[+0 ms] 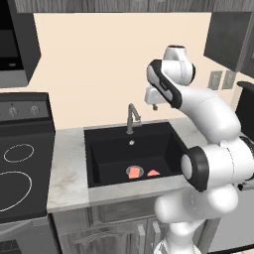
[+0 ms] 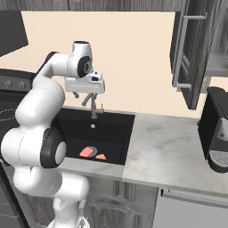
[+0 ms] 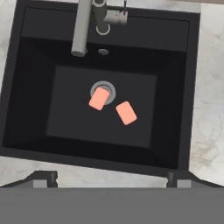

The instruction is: Pick up the bar soap and bar soap from the sink, and place them back in the cabinet, and close the cabinet doors.

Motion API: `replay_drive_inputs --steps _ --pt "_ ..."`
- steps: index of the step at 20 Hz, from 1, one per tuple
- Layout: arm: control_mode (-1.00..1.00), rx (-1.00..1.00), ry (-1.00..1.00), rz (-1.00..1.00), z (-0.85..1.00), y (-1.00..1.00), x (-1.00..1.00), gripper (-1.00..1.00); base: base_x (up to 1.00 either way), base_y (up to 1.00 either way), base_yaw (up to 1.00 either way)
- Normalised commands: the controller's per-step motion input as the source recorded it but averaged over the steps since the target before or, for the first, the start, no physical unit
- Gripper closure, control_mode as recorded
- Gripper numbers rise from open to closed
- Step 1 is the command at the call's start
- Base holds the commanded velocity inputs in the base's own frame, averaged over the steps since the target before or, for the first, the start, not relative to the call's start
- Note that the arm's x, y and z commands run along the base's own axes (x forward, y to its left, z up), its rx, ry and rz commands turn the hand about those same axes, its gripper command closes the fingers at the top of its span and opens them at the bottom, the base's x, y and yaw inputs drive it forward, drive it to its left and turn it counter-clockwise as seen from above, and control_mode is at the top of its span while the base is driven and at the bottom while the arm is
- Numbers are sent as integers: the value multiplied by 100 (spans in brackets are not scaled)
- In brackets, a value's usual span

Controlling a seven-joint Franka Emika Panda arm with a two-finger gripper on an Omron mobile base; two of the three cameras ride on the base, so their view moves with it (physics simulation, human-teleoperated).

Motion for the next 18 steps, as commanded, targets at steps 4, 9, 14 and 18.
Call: replay_drive_inputs --steps 4,9,14,18 --pt "-100 -1 0 0 -16 0 26 -100 0 0 0" --pt "-100 -3 0 0 -20 0 22 -100 0 0 0" --pt "-100 -4 0 0 -29 0 18 -100 0 0 0" --pt "-100 -5 0 0 -30 0 18 -100 0 0 0"
